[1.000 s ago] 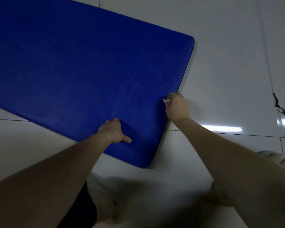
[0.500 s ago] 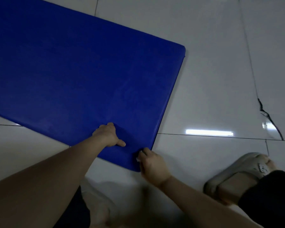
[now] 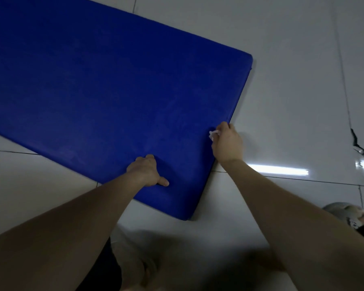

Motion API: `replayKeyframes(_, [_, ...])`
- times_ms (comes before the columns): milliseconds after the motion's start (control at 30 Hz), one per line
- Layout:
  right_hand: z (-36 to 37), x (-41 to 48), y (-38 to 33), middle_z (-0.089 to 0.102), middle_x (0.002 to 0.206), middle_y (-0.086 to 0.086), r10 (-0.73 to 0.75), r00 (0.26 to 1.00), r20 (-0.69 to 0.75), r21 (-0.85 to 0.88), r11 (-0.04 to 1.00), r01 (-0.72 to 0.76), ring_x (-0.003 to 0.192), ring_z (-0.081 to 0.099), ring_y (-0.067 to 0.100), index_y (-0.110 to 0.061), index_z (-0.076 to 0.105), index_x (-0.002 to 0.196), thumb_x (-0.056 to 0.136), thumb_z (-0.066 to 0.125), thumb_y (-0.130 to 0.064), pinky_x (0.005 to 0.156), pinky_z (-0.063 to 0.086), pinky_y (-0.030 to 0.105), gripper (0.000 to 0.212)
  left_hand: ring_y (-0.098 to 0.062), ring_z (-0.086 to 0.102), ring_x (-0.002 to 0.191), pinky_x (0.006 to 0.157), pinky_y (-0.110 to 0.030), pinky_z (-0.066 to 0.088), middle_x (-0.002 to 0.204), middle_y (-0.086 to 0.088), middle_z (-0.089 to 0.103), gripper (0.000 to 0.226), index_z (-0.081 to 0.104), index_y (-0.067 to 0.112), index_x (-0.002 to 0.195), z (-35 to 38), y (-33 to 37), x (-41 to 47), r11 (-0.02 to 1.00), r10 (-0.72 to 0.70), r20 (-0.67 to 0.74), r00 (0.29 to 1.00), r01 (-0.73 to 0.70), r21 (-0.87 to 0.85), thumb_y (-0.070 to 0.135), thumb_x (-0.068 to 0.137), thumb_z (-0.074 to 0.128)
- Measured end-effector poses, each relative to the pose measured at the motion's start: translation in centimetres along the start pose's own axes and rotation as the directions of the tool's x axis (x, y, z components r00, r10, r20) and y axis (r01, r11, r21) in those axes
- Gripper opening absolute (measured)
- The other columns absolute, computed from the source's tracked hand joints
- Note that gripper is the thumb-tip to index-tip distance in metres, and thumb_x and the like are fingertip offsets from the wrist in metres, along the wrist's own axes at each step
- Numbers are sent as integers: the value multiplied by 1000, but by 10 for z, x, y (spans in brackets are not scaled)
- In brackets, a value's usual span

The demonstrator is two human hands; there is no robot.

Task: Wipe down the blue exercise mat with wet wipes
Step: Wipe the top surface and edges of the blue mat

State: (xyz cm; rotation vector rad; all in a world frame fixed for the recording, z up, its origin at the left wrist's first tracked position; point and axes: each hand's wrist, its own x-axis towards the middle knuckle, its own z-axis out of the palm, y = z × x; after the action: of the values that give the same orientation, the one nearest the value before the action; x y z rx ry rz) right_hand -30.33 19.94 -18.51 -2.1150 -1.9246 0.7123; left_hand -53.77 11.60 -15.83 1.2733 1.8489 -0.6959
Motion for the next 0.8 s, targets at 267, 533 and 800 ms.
replayKeyframes(267, [6,14,13,70,75,4,411,870,272,404,772,-491,68,69,21,-5,69,92,87,73,-47,66,61,35,43,-28,52,121,94,-39,52,142,-11,43,112,26,14,151,-3,2,-1,1000,-6,24,1000,6,0,68,69,80])
replayKeyframes(533, [5,-7,17,71,75,11,326,891,317,437,783,-442,70,70,24,1,70,92,90,70,-49,72,58,34,50,-29,49,125,101,-43,51,153,-12,30,108,19,15,156,8,-9,-35,1000,6,29,1000,-6,11,69,79,71])
replayKeyframes(800, [30,-126,18,74,88,5,368,863,346,430,755,-495,83,71,24,-8,69,92,95,57,-57,82,58,36,50,-14,55,79,66,-29,46,95,3,58,36,51,21,90,8,-4,-84,995,99,-110,989,-96,41,50,84,72])
